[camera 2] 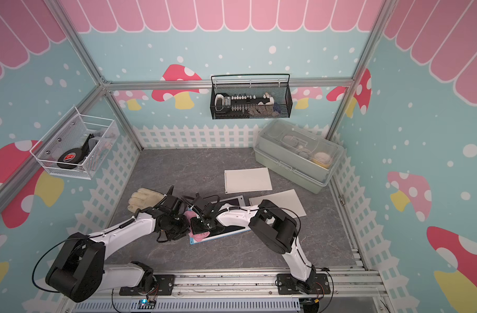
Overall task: Wipe the drawing tablet
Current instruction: Wipe the dirt from the drawing tablet.
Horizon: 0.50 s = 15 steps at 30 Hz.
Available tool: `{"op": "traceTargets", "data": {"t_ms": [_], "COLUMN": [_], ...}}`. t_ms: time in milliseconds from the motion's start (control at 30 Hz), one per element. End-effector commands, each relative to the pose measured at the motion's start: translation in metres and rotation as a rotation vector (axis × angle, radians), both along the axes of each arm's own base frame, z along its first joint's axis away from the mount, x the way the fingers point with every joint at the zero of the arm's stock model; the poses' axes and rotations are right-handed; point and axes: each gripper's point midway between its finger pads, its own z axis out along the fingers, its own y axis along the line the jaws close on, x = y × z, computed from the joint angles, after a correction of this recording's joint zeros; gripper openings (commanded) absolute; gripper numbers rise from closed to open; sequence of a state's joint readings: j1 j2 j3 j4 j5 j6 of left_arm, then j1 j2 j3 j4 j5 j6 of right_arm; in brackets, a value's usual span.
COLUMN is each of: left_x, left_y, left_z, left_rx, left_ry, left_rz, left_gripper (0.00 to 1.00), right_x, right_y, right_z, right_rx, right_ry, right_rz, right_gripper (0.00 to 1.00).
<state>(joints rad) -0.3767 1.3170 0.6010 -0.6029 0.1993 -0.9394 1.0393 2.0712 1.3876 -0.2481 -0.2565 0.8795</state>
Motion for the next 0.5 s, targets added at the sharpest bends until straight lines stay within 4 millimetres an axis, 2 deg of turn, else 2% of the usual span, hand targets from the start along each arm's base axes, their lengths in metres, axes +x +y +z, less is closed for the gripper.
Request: {"op": "traceTargets", "data": {"t_ms": [0, 267, 333, 367, 467], "left_x": [-0.007, -0.022, -0.022, -0.022, -0.018], "left_y": [0.000, 0.016, 0.019, 0.021, 0.023], "left_z": [-0.007, -0.029, -0.031, -0.030, -0.028], "left_rx": [-0.006, 0.111, 0.135, 0.148, 0.173], "left_ry": [0.009, 0.121, 0.136, 0.141, 0.139], "left_rz": [0.036, 0.055, 0.061, 0.065, 0.067], "left_gripper": [0.26, 0.26, 0.25, 0.25, 0.24], "right_x": [0.015, 0.031, 0.034, 0.036, 0.039], "right_y": [-0.010, -0.065, -0.091, -0.107, -0.167], "right_z": [-0.005, 0.000, -0.004, 0.002, -0.005], "right_rx": [-0.014, -0.057, -0.094, -0.107, -0.201], "right_ry": [0.010, 0.012, 0.022, 0.014, 0.027], "right_rz": [-0.047, -0.139, -0.177, -0.200, -0.284], "right_gripper": [0.00, 0.00, 0.00, 0.00, 0.00]}}
